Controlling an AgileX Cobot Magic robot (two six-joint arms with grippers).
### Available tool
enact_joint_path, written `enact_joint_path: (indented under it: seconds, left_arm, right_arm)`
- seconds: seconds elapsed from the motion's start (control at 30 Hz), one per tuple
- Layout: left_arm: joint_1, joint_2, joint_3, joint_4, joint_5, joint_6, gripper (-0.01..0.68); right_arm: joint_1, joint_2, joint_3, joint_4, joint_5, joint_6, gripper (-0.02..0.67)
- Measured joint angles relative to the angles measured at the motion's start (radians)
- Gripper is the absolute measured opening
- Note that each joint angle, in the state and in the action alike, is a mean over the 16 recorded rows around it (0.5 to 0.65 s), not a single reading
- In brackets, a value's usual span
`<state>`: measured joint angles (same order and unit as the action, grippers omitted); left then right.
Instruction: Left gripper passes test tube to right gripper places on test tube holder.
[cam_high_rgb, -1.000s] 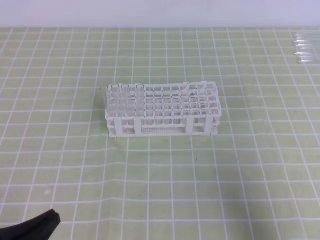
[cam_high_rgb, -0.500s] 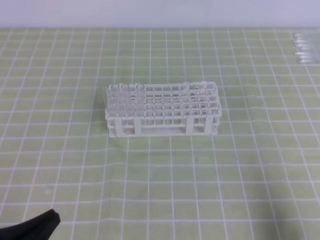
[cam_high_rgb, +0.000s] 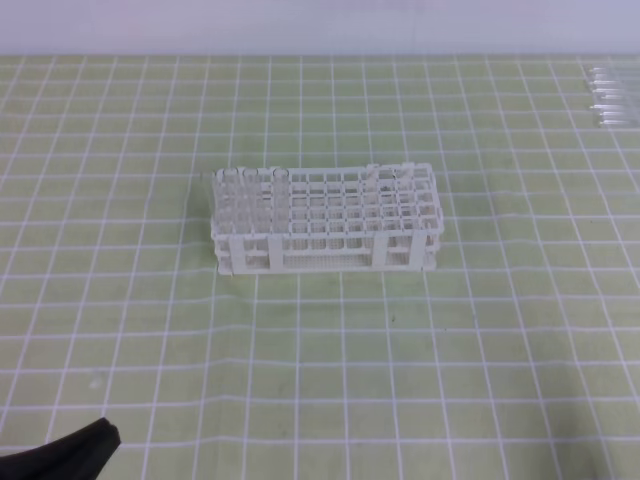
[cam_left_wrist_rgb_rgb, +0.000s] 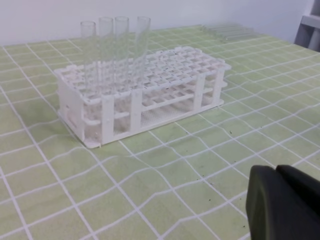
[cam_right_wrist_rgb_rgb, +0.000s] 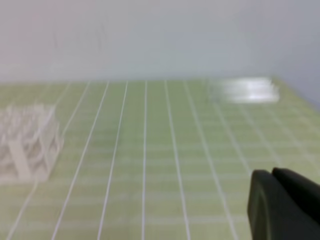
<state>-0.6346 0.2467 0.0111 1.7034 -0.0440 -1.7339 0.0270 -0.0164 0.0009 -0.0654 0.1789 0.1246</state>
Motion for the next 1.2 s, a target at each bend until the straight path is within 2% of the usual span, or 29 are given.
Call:
enact_joint_path:
  seconds: [0.37,0.93,1.1,1.2]
  left_arm:
    - [0.000,0.000,0.000,0.000,0.000,0.000,-0.002]
    - [0.002,-0.004,0.003,0.010,0.024,0.002,-0.002]
    - [0.024,-0.023,0.001,0.021,0.052,-0.018,-0.002]
    - [0.063,-0.047,0.002,0.028,0.068,-0.038,-0.002]
  right_arm:
    - [0.000,0.000,0.000,0.207,0.100,-0.235,-0.016]
    - [0.000,0.000,0.000,0.213,0.103,-0.246,-0.016]
    - [0.000,0.000,0.000,0.213,0.103,-0.246,-0.016]
    - [0.000,0.000,0.000,0.213,0.103,-0.246,-0.016]
